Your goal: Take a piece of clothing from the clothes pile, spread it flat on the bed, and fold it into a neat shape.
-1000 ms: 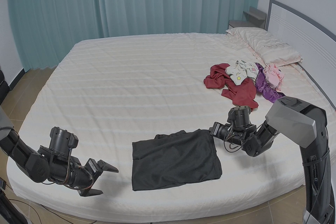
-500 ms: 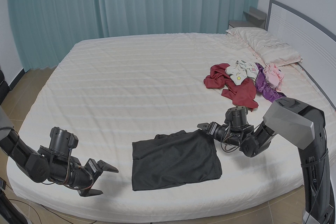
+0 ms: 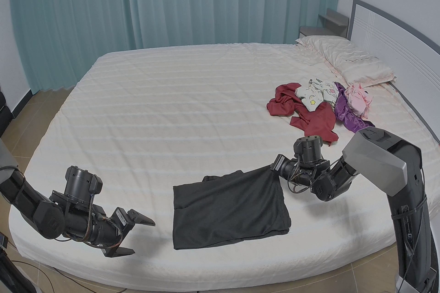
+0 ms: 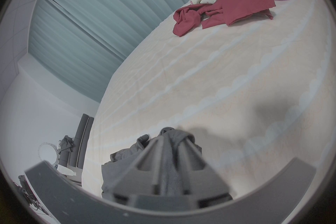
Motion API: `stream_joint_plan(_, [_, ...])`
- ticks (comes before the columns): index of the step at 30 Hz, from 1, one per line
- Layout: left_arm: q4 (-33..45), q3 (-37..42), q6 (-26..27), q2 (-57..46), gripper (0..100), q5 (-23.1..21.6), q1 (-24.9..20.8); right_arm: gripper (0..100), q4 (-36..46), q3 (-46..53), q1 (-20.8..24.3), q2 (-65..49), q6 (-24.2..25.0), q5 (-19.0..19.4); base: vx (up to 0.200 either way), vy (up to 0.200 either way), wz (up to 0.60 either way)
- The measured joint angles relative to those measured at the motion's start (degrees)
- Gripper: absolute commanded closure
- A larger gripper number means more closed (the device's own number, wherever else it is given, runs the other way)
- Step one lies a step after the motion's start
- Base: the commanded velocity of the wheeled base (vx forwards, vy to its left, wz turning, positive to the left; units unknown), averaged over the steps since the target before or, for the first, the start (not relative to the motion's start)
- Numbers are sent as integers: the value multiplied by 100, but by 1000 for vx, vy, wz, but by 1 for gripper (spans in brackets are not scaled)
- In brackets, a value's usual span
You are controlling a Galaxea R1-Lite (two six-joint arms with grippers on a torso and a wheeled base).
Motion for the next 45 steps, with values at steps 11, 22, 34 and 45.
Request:
stream_joint_plan(11, [-2,18,-2,0,0,-5,0,100,72,-116,-163,21,113,-55,0,0,0])
stream_joint_plan(22, [-5,33,-2,0,0,2,0,0,148,104,-265,-87,15,-41,0,0,0])
stream_joint_plan(34, [-5,51,-2,-5,0,-2,0,0,-322,2584,-352,-965,-730,772,0,0,0])
stream_joint_plan(45, [-2,66,-2,-11,0,-2,-4,0,-2118,4630,101,-1309,-1124,1278,0,0,0])
